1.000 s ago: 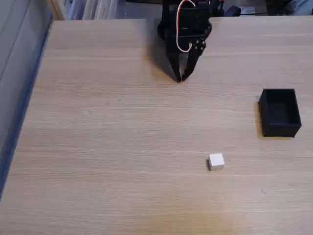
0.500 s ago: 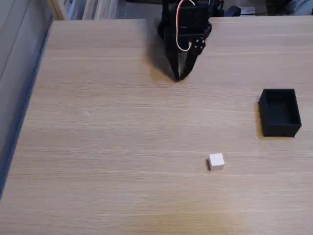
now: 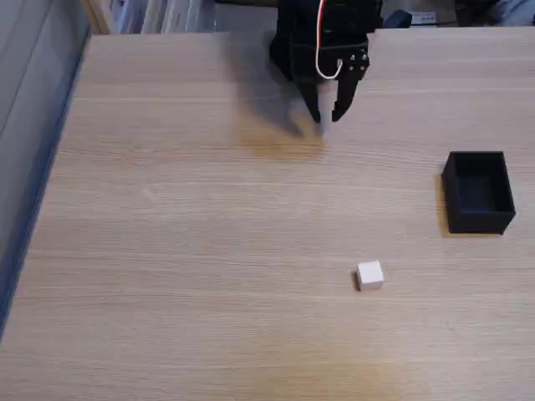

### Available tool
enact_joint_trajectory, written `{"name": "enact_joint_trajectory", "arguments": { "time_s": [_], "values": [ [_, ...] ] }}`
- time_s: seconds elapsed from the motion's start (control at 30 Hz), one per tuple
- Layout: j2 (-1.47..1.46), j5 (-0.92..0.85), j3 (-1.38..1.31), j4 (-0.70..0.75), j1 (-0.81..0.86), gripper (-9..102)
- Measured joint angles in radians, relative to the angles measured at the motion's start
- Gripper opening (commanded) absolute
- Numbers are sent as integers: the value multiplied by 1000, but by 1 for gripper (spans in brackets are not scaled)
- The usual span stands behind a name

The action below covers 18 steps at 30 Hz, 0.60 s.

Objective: Pick a white block and place it in the black box.

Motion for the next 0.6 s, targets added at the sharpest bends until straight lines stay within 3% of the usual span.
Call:
{"name": "enact_joint_trajectory", "arguments": {
  "time_s": [0.37, 0.6],
  "values": [
    [-371, 52, -219, -109, -8, 33],
    [-578, 64, -357, -186, 6, 36]
  ]
}}
